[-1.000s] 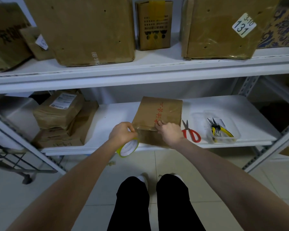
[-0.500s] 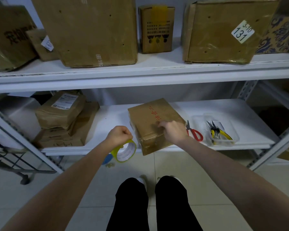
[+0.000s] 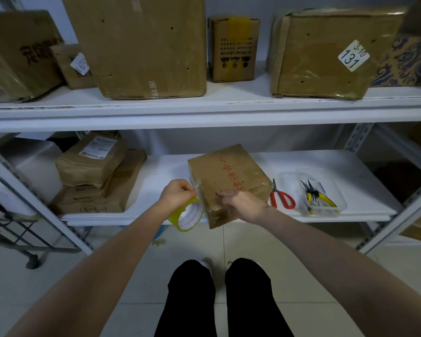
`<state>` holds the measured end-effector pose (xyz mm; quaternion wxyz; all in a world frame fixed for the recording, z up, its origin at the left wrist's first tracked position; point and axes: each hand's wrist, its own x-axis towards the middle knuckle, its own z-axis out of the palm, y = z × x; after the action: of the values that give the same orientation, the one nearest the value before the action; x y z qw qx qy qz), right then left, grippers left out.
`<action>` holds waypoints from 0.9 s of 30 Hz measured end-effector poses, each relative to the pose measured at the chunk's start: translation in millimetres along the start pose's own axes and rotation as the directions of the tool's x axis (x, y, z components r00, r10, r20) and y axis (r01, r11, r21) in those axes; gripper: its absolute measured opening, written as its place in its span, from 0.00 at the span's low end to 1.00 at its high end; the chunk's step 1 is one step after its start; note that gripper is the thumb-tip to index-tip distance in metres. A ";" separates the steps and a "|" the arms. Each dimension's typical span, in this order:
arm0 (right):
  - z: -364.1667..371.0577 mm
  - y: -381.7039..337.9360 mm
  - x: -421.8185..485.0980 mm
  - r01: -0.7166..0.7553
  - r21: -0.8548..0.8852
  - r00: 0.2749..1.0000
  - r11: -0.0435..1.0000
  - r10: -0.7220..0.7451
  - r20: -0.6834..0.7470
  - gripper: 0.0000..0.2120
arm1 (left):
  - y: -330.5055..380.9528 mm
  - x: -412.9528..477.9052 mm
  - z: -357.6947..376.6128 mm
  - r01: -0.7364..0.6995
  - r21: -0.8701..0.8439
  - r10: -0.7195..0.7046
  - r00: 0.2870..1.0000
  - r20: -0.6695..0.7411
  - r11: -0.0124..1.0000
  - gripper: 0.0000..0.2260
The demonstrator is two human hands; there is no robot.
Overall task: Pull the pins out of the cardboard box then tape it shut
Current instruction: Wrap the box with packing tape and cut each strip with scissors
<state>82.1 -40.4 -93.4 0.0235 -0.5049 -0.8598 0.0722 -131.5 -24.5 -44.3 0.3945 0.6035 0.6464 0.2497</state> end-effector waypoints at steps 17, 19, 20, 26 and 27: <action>-34.9 -64.8 36.7 -0.067 0.885 0.857 0.461 0.481 -0.185 0.11 | 11.1 -12.0 -6.0 -0.102 -0.131 0.096 0.994 -0.050 0.986 0.07; -37.4 -65.3 38.0 -0.064 0.907 0.836 0.417 0.518 -0.179 0.11 | 8.6 -12.8 -6.2 -0.127 -0.182 0.122 0.992 -0.036 0.975 0.05; -39.9 -64.7 38.5 -0.063 0.922 0.821 0.383 0.545 -0.171 0.11 | 8.0 -13.1 -5.4 -0.152 -0.191 0.147 0.988 -0.036 0.970 0.04; -54.3 -49.0 44.7 -0.054 0.978 0.722 0.199 0.684 -0.100 0.14 | 12.3 -19.9 -7.9 -0.137 -0.288 0.139 0.990 -0.015 0.948 0.34; -56.1 -44.1 44.6 -0.054 0.978 0.730 0.201 0.676 -0.099 0.14 | 12.2 -18.8 -9.8 -0.164 -0.280 0.179 0.984 0.028 0.946 0.29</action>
<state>28.4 -17.0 -32.8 0.5224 -0.5887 -0.4502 0.4218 -133.0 -39.5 -25.1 0.4684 0.6028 0.5397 0.3548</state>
